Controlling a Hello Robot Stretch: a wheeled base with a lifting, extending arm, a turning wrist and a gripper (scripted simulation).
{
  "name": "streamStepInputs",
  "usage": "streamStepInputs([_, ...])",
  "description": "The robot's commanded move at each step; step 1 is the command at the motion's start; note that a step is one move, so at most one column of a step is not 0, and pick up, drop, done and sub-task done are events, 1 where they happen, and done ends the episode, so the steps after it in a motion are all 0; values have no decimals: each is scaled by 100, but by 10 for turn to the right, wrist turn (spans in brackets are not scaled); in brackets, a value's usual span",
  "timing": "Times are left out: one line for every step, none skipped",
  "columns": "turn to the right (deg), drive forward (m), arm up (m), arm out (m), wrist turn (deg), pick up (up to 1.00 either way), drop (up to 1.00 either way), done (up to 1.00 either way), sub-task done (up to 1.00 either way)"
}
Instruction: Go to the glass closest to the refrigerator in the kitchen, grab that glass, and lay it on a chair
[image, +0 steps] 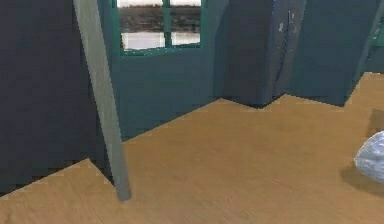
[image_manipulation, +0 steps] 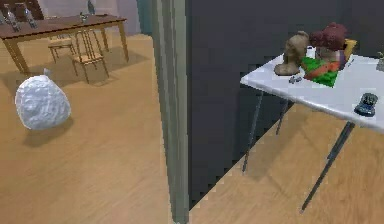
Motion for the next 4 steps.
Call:
streamStepInputs([180,0,0,0,0,0,0,0,0])
streamStepInputs([30,0,0,0,0,0,0,0,0])
streamStepInputs([0,30,0,0,0,0,0,0,0])
streamStepInputs([0,100,0,0,0,0,0,0,0])
